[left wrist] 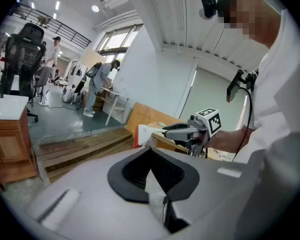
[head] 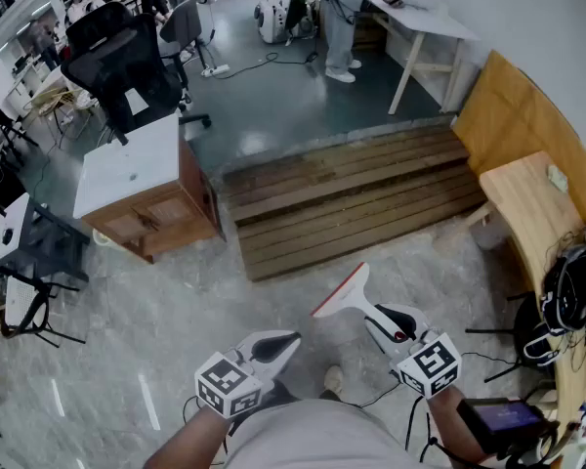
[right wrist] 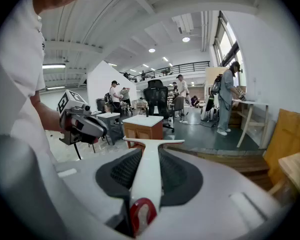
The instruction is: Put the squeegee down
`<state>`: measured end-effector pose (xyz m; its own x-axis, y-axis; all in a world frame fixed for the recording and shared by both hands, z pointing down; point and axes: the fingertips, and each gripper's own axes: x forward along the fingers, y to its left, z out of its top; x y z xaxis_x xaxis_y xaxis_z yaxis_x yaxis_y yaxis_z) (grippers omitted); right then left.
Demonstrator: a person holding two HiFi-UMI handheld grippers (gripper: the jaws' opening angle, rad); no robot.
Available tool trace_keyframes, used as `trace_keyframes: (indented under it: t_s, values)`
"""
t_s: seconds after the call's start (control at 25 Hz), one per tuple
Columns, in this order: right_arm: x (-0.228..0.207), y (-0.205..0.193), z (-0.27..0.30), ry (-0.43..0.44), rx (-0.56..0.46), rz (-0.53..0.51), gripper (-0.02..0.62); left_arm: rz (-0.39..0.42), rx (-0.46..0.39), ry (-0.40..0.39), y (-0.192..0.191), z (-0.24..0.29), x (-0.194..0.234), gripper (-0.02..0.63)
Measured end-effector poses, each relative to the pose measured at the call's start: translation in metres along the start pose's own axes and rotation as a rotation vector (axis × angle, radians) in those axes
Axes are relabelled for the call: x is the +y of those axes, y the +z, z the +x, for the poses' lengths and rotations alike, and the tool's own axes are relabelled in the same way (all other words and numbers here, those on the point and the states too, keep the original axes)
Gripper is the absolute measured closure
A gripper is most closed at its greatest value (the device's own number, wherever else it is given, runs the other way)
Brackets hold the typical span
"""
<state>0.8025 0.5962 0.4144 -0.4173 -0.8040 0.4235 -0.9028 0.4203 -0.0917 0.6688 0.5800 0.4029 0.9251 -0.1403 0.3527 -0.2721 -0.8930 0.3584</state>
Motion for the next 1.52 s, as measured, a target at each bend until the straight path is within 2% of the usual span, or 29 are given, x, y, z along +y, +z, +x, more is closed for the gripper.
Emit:
trace_keyframes:
  t_s: [0.28, 0.48, 0.68, 0.96, 1.16, 1.32, 1.52]
  values:
    - [0.006, 0.004, 0.029, 0.11, -0.017, -0.025, 0.483, -0.044, -0.026, 0.141, -0.008, -0.026, 0.009, 0.601]
    - [0.045, 0.026, 0.084, 0.264, -0.008, -0.111, 0.483, -0.095, -0.123, 0.293, -0.009, -0.077, 0.034, 0.601]
    - [0.085, 0.057, 0.14, 0.331, -0.004, -0.157, 0.483, -0.118, -0.179, 0.361, -0.015, -0.129, 0.071, 0.6]
    - [0.165, 0.104, 0.235, 0.355, 0.009, -0.189, 0.483, -0.11, -0.266, 0.397, -0.011, -0.228, 0.153, 0.601]
    - [0.239, 0.13, 0.313, 0.388, 0.001, -0.21, 0.483, -0.092, -0.265, 0.435, -0.025, -0.311, 0.205, 0.601]
    - [0.292, 0.142, 0.374, 0.429, 0.0, -0.227, 0.483, -0.096, -0.257, 0.491, -0.046, -0.364, 0.245, 0.601]
    - [0.344, 0.168, 0.438, 0.488, 0.013, -0.279, 0.483, -0.15, -0.309, 0.571, -0.056, -0.42, 0.289, 0.601]
